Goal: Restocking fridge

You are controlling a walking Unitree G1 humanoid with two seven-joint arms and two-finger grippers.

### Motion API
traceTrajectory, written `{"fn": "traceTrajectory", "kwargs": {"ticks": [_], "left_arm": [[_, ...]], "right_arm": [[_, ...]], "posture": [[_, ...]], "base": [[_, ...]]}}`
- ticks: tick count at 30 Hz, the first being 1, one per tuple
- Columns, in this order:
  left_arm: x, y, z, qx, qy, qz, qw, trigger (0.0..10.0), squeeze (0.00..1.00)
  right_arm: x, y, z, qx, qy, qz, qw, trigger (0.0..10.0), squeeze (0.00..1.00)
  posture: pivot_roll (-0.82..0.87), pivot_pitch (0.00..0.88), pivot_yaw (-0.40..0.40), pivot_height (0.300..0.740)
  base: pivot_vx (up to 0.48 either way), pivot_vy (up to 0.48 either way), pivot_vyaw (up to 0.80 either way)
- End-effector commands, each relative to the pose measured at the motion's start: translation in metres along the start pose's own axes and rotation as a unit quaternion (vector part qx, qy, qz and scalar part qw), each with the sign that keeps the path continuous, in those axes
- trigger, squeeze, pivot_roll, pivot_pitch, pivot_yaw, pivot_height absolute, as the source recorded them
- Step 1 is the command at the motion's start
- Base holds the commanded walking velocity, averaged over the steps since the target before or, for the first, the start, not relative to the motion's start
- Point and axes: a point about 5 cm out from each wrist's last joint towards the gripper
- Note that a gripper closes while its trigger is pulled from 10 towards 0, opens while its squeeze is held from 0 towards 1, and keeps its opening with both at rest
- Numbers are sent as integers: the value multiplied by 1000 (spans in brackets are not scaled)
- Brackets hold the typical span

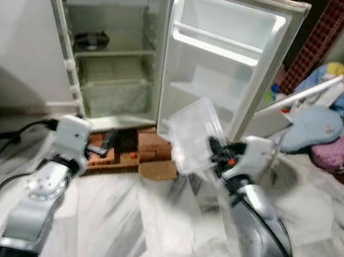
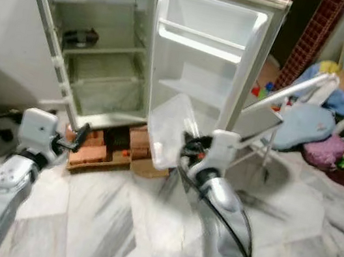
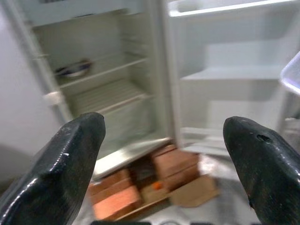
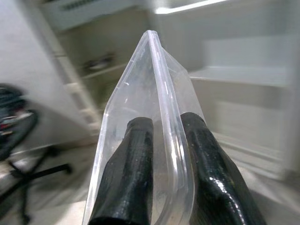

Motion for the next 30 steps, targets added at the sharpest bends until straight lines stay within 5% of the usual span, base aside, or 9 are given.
{"fn": "traceTrajectory", "kwargs": {"ticks": [1,8,13,30], "left_arm": [[-4,8,-5,-3,-6,-18,1000,10000,0],[7,-3,10,26,21,-1,999,10000,0],[19,-17,16,88,47,27,995,10000,0],[18,-15,13,101,30,13,994,10000,0]], "right_arm": [[3,13,-6,14,-7,-23,1000,10000,0],[10,12,-13,16,-27,-35,999,10000,0],[20,7,-16,23,-21,-26,999,10000,0],[20,4,-19,33,-25,-18,999,10000,0]], "posture": [[66,0,7,740],[69,0,11,740],[86,0,0,740],[75,0,-6,740]], "base": [[0,0,706],[0,0,786],[0,0,589],[260,93,55]]}}
Point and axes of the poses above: a point about 5 cm out from each wrist's last joint towards the gripper, its own x axis pointing back from the gripper into the wrist, its own y axis along the axis of the wrist's last joint, z = x × y, and after that the axes turned 12 degrees about -x, right-handed
